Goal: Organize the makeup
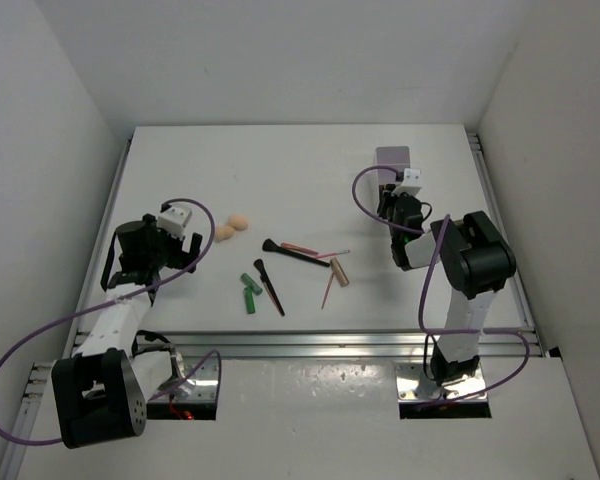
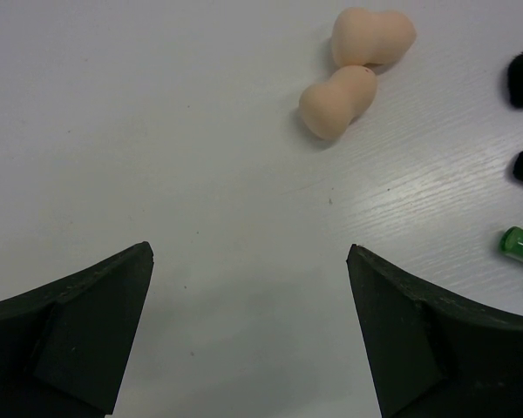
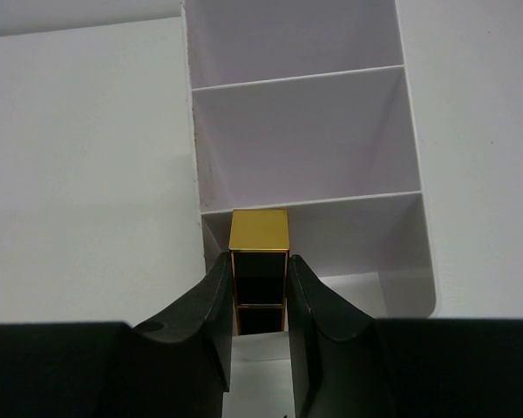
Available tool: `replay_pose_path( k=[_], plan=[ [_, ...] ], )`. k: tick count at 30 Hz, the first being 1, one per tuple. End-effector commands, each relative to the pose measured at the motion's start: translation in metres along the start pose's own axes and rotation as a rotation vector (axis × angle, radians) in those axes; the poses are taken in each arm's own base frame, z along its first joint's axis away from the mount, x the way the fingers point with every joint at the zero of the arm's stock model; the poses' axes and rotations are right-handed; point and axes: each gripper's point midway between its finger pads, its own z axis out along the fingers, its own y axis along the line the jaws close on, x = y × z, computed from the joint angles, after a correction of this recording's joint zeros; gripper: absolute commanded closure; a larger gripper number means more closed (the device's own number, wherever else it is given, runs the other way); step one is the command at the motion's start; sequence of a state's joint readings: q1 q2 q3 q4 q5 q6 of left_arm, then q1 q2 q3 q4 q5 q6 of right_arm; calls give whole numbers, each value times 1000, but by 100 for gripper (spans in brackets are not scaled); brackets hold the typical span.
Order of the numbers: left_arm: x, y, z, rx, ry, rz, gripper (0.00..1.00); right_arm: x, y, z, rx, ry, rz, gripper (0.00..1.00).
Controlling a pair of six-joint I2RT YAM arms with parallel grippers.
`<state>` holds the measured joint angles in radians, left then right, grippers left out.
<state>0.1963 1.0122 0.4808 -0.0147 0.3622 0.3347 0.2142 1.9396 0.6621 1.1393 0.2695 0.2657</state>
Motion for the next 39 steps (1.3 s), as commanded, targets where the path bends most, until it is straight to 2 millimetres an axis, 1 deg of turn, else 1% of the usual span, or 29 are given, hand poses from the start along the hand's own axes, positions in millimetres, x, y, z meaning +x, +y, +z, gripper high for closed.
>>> replay_pose_path(
  k=[1, 3, 4, 7, 8, 9, 11, 12, 13, 16, 17, 18, 19, 20, 21, 23, 24, 25, 26, 27, 28, 29, 30, 31, 32, 33, 34, 38, 39],
  plan=[
    [-11, 2, -3, -1, -50, 23, 0, -20, 3, 9, 28, -41, 36, 100],
    [-14, 3, -3, -5, -59, 27, 0, -24, 5, 12, 22, -45, 34, 100],
    [-10, 1, -3, -1, -52, 14, 0, -26, 8, 12, 7, -48, 36, 98],
    [-12, 2, -4, -5, -59, 18, 0, -28, 3, 9, 26, -49, 29, 89],
    [-12, 2, -4, -5, -59, 18, 0, -26, 1, 6, 33, -45, 17, 82],
    [-14, 2, -5, -8, -67, 21, 0, -32, 1, 4, 32, -55, 3, 77],
    [-10, 1, -5, -5, -59, 18, 0, -27, -3, -2, 39, -41, -25, 67],
    [-10, 1, -5, -5, -59, 18, 0, -34, -4, -5, 38, -50, -38, 61],
    [-6, -1, -5, -1, -52, 14, 0, -35, -7, -7, 44, -51, -46, 59],
    [-8, -2, -4, 3, -63, 18, 0, -45, -6, -13, 24, -53, -98, 54],
    [-8, -2, -4, 4, -63, 18, 0, -55, 0, -15, -4, -70, -120, 52],
    [-8, -2, -4, 4, -63, 18, 0, -54, 2, -16, -22, -56, -148, 47],
    [-8, -2, -4, 4, -63, 18, 0, -66, 8, -20, -61, -67, -157, 44],
    [-8, -2, -4, 4, -63, 18, 0, -64, 11, -21, -82, -42, -188, 42],
    [-10, -1, -4, 0, -71, 21, 0, -66, 23, -22, -149, -19, -209, 37],
    [-11, -2, -4, 9, -74, 22, 0, -72, 28, -32, -191, 31, -224, 32],
    [-11, -2, -4, 9, -74, 22, 0, -92, 46, -30, -270, 16, -221, 30],
    [-7, -4, -4, 12, -67, 18, 0, -63, 42, -46, -292, 192, -235, 26],
    [-10, -5, -3, 17, -78, 11, 0, -60, 47, -51, -323, 242, -237, 26],
    [-5, -6, -3, 21, -70, 8, 0, -69, 63, -53, -396, 270, -215, 26],
    [-5, -6, -3, 21, -70, 8, 0, -39, 64, -70, -408, 460, -205, 26],
    [-10, -5, -4, 14, -87, 6, 0, -30, 69, -80, -425, 535, -201, 26],
    [-7, -9, -4, 27, -83, 3, 0, -13, 70, -90, -423, 651, -190, 26],
    [-7, -9, -4, 27, -83, 3, 0, 2, 80, -107, -458, 737, -201, 31],
    [-7, -9, -4, 27, -83, 3, 0, 12, 88, -106, -477, 782, -205, 33],
    [-7, -9, -4, 27, -83, 3, 0, 22, 89, -115, -481, 832, -207, 35],
    [-7, -9, -4, 27, -83, 3, 0, 37, 103, -125, -515, 877, -218, 37],
    [-5, -10, -4, 27, -83, 3, 0, 53, 131, -140, -574, 898, -204, 40],
    [-5, -10, -4, 27, -83, 3, 0, 55, 133, -143, -575, 905, -202, 41]
  ],
)
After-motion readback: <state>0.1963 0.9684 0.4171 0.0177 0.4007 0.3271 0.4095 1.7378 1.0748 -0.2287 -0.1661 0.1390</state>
